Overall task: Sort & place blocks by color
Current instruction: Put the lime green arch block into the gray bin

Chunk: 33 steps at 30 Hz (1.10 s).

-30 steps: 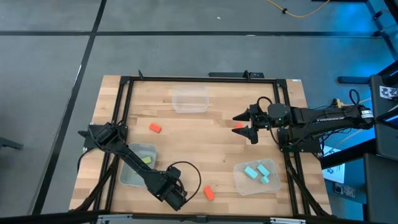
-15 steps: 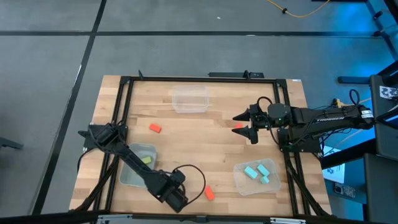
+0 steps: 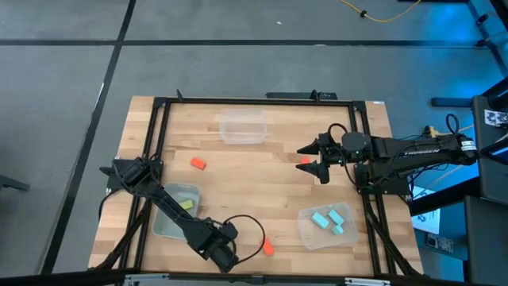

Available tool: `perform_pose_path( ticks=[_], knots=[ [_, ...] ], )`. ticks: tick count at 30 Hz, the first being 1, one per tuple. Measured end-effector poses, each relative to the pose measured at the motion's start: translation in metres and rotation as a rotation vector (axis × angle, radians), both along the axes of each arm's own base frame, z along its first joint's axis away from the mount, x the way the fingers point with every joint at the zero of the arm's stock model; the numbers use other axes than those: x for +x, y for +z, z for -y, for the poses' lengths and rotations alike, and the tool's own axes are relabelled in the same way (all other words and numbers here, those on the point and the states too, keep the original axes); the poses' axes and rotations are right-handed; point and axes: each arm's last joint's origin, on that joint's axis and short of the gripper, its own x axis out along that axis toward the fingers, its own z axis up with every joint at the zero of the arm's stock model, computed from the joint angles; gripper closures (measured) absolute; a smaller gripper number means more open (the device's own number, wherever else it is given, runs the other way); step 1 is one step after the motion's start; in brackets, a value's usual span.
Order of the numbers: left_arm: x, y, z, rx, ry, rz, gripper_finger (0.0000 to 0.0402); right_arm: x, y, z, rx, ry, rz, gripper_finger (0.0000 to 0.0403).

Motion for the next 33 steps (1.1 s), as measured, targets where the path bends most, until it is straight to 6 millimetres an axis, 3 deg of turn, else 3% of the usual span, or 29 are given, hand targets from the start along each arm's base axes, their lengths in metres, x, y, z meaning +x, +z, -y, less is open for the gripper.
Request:
perform_pose_path(
  ticks=[11, 20, 33],
  knots=[
    [-0.0007, 0.0, -0.0003, 0.004, -0.009, -0.006, 0.022, 0.0, 0.0, -0.0001, 0.003, 0.0, 0.0, 0.0059],
    [-0.0004, 0.0004, -0.0002, 0.023, -0.018, 0.014, 0.017, 0.0, 0.0, 0.0, 0.003, -0.001, 0.0, 0.0059],
    [0.0003, 0.001, 0.0022, 0.026, -0.042, 0.041, 0.0172, 0.0, 0.0, -0.0001, 0.003, 0.0, 0.0, 0.0059]
  ],
)
